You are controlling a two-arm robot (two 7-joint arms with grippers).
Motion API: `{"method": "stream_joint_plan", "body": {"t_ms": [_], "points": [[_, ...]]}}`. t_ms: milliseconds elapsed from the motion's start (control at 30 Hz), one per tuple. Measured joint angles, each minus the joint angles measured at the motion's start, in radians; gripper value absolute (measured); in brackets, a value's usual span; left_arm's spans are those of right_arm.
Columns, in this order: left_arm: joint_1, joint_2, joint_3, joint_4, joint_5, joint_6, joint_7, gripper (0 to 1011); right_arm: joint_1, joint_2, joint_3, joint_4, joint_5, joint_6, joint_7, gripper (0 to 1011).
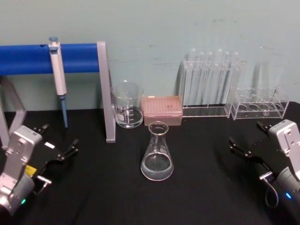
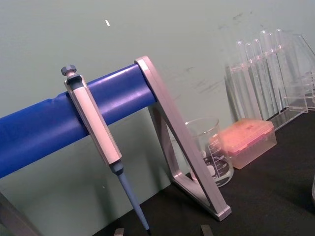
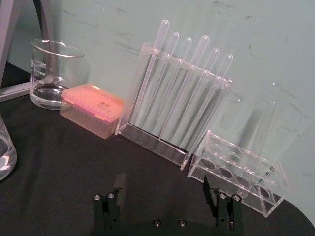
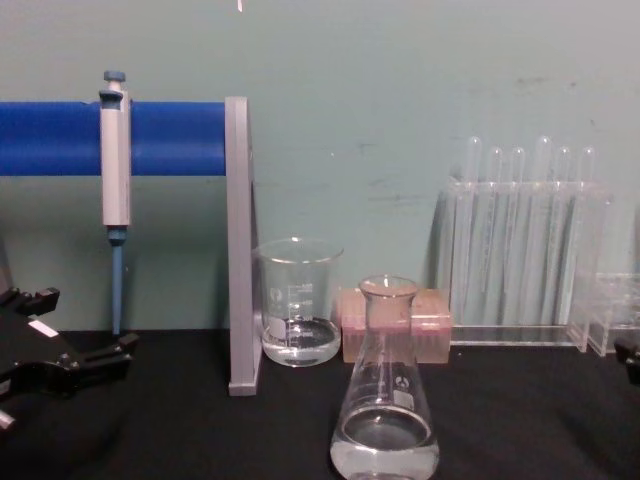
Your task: Grasp the erlenmeyer flask with one hand, shake it three times, then place it back.
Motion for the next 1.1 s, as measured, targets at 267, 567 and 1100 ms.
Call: {"method": "stream_joint_plan", "body": {"t_ms": [267, 567, 1100], "points": [[0.000, 0.000, 0.000, 0.000, 0.000, 0.000, 0.000, 1001, 0.000, 0.000, 0.000, 0.000, 0.000, 0.000, 0.000, 1000], [0.000, 0.000, 0.000, 0.000, 0.000, 0.000, 0.000, 1001, 0.014, -0.002, 0.012, 0.024, -0.008, -0.016, 0.054, 1000], [0.000, 0.000, 0.000, 0.000, 0.000, 0.000, 0.000, 1001, -0.020, 0.014, 0.076, -0.011, 0.113, -0.059, 0.241, 1000]]}}
